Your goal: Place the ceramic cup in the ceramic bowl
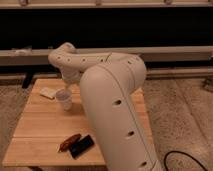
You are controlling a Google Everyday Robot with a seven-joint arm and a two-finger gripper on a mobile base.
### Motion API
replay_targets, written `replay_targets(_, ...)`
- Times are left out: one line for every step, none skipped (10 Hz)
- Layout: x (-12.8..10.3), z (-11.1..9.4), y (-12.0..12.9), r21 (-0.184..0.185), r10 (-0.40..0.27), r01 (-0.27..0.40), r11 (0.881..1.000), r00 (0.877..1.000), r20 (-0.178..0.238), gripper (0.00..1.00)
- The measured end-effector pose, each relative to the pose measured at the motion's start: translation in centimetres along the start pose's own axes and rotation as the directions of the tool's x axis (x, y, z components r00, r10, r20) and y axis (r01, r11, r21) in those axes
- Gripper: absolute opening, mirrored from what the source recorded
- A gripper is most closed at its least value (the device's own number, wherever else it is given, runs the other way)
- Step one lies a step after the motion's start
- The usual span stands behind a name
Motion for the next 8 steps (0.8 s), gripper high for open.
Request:
replay_targets(-0.02,0.01,0.01,0.0,0.0,0.0,1.0,1.0,0.001,0.65)
replay_targets(-0.03,0.04,0.02,0.0,0.001,-0.001,1.0,1.0,0.001,0.65)
replay_targets(-0.03,0.06,0.02,-0.001,0.001,-0.001,1.0,1.0,0.002,0.65)
replay_targets(-0.05,0.06,0.03,-0.001,0.002,-0.002,1.0,1.0,0.003,0.65)
replay_targets(-0.08,0.06,0.03,-0.002,0.002,-0.002,1.0,1.0,0.004,0.65)
replay_targets(-0.09,0.08,0.05,-0.003,0.003,-0.003,1.0,1.0,0.004,0.65)
replay_targets(-0.11,0.1,0.06,-0.003,0.003,-0.003,1.0,1.0,0.005,0.65)
replay_targets(-0.15,0.21,0.09,-0.004,0.004,-0.004,1.0,1.0,0.005,0.65)
